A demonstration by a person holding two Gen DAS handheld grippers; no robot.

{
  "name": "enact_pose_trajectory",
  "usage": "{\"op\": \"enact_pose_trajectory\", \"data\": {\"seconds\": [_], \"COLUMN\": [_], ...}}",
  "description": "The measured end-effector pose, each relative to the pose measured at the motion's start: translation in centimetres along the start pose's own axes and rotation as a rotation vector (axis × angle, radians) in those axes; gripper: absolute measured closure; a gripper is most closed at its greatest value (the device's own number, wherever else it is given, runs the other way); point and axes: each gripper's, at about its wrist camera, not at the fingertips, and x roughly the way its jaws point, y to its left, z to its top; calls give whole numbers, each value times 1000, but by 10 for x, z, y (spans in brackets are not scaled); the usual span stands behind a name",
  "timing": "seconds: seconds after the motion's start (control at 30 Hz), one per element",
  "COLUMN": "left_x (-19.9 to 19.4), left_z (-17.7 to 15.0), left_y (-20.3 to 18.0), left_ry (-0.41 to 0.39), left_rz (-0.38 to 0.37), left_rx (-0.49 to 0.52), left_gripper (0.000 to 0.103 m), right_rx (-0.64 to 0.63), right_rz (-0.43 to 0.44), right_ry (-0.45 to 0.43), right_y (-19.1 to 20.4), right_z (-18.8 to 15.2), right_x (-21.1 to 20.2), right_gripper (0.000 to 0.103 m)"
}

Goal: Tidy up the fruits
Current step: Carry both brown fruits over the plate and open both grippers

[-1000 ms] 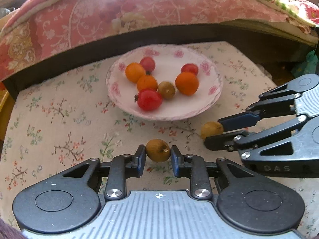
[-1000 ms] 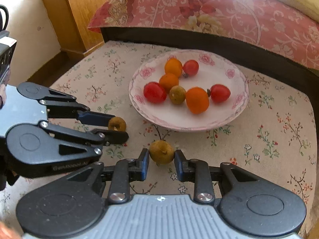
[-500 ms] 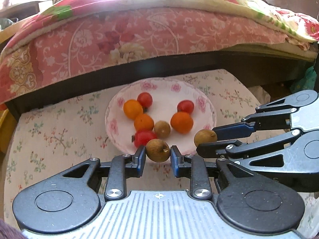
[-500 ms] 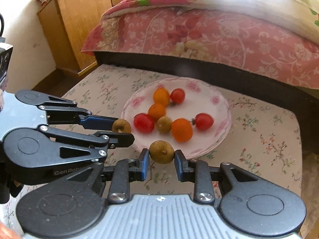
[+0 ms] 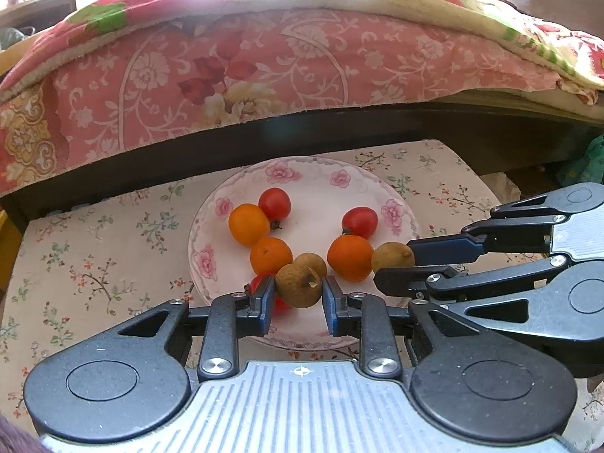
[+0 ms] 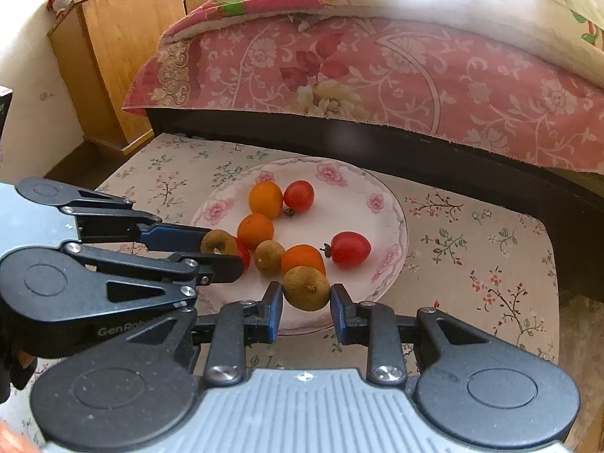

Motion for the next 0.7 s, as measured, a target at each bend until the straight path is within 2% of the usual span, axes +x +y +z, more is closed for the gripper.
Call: {"op": "enact_pose_trajectory", "data": {"seconds": [0.3,0.7], "left_x": [2,1], "left_z": [0,-1], "left_y": [1,2], "left_ry": [-3,-15], "left_rz": [11,27], "left_rx": [-7,-14], "left_gripper": [69,61], "right_rx": [5,20], "right_rz": [-14,-24], "right_ry": [-5,-1], "right_y": [-1,-5], "right_z": [2,3], "right_x": [4,7], "right_gripper": [71,71]}}
